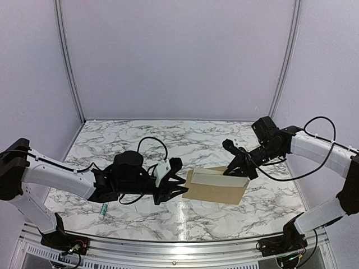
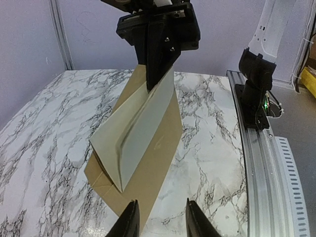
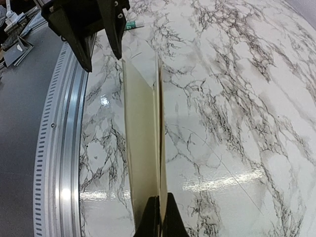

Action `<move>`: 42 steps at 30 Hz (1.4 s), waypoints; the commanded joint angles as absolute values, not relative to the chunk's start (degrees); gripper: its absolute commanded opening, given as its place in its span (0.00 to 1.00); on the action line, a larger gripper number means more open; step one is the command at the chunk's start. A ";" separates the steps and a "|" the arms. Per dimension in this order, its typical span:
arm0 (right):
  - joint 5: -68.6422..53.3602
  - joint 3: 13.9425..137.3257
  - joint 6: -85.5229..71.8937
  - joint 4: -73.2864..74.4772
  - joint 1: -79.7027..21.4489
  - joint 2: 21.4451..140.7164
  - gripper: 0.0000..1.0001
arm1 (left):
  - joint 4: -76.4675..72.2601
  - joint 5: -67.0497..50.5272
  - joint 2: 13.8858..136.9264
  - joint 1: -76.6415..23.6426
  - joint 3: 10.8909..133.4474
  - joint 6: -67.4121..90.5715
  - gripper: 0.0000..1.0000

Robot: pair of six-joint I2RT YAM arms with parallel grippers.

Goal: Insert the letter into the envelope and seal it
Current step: Place the 1/4-folded letter in the envelope.

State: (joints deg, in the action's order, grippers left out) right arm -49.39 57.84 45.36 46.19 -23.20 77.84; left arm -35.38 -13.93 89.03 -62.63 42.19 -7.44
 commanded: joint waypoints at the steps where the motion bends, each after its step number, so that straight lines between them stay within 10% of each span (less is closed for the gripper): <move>1: -46.58 57.11 43.15 43.00 -25.28 75.24 0.00 | -30.70 -13.54 90.05 -62.93 45.28 -3.46 0.33; 14: -46.75 54.57 42.97 42.18 -27.28 74.55 0.00 | -30.07 -10.64 95.31 -63.11 50.20 -3.52 0.39; 34: -46.34 53.36 44.20 42.32 -27.42 75.44 0.00 | -25.57 -17.54 99.81 -63.26 56.01 -10.32 0.01; 42: -45.58 53.22 44.00 42.79 -27.38 74.95 0.00 | -21.22 -13.67 95.79 -63.26 55.28 -14.55 0.16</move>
